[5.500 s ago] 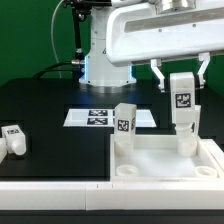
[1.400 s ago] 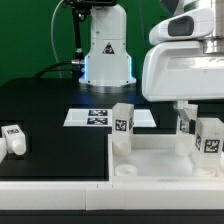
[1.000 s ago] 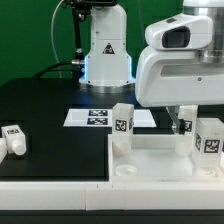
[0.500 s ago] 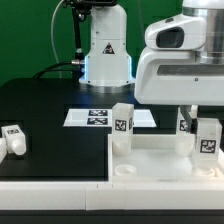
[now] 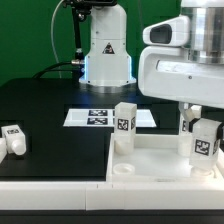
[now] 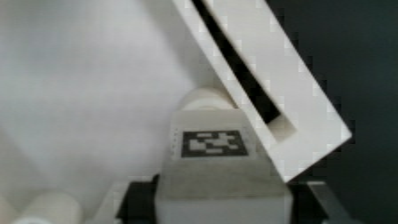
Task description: Assemble square table
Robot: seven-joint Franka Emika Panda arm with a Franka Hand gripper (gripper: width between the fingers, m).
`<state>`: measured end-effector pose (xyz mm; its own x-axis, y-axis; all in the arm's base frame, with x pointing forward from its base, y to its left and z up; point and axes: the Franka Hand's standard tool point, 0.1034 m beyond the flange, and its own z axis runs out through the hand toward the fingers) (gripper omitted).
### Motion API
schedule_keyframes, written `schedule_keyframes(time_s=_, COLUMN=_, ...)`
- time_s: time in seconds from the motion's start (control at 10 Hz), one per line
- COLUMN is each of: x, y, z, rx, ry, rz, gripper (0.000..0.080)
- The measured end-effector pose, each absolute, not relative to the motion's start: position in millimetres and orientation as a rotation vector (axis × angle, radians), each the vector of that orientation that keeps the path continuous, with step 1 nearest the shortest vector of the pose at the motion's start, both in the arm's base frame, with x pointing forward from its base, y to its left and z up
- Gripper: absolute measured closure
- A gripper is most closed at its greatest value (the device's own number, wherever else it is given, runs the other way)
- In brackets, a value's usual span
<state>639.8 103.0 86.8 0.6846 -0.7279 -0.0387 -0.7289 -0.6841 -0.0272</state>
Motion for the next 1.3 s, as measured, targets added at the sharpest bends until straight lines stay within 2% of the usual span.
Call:
schedule_keyframes(time_s=0.3, x=642.4, y=105.4, z=85.9, rx=-2.471, ry=1.778, rz=0.088, gripper=0.0515)
schedule_keyframes(time_s=0.8, x=642.3, y=103.9, z=85.3, rx=-1.968, ry=2.285, rz=0.134, gripper=0.0515)
schedule_keyframes(time_s=1.1, x=641.8, y=105.2, z=84.3, rx=-2.052, ry=2.210, rz=0.127, gripper=0.0515)
schedule_keyframes(time_s=1.2, x=641.8, y=106.4, z=82.4, rx=-2.217, ry=2.050, rz=0.106, gripper=0.0324)
schedule_keyframes(time_s=1.3, x=642.0, y=112.8, z=83.2, rx=-2.416, ry=1.831, rz=0.072, gripper=0.0210)
